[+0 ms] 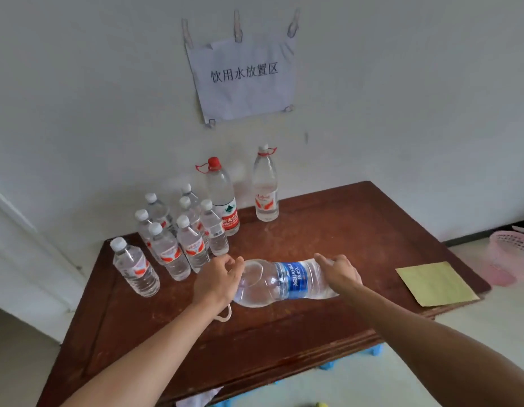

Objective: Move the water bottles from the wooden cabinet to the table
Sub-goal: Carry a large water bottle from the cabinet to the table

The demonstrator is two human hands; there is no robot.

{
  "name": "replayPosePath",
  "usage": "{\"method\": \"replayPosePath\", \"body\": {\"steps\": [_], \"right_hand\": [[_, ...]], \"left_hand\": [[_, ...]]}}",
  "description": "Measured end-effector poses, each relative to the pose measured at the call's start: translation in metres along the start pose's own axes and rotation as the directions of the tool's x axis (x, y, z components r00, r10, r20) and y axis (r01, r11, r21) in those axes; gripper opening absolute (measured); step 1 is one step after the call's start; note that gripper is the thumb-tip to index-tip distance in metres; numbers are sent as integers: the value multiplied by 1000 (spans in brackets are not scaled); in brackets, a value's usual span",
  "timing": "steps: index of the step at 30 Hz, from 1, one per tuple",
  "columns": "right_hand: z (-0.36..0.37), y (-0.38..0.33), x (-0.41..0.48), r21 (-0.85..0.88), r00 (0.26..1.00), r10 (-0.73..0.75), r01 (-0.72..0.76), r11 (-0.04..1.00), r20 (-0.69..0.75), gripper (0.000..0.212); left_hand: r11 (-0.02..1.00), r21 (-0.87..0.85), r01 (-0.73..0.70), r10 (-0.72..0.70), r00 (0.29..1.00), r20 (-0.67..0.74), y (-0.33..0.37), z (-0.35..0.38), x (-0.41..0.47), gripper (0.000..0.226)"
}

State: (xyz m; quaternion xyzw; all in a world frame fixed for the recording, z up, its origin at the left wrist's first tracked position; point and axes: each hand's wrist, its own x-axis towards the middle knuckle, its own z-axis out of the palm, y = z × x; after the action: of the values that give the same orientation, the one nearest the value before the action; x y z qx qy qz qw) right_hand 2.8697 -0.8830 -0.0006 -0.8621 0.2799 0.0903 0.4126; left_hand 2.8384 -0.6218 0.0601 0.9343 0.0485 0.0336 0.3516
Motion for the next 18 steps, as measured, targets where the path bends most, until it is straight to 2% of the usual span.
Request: {"method": "replayPosePath", "body": {"steps": [7, 11, 13, 18], "right_hand": [[34, -92, 106, -18, 989, -53, 56, 998, 135, 70], [67, -127, 140, 43, 968, -30, 20, 999, 247, 71], [87, -142, 155, 62, 952, -14, -5, 998, 306, 72], [129, -177, 173, 117, 924, -9, -39, 992, 382, 56]], "left_hand": [[994, 3, 107, -105, 984, -146, 16, -4, 99, 30], [985, 14, 172, -164, 961, -223, 17, -17, 146, 24], [987, 36, 157, -142, 952, -271, 18, -24, 170, 21], [994, 81, 76, -47, 948, -313, 16, -36, 220, 13]]}}
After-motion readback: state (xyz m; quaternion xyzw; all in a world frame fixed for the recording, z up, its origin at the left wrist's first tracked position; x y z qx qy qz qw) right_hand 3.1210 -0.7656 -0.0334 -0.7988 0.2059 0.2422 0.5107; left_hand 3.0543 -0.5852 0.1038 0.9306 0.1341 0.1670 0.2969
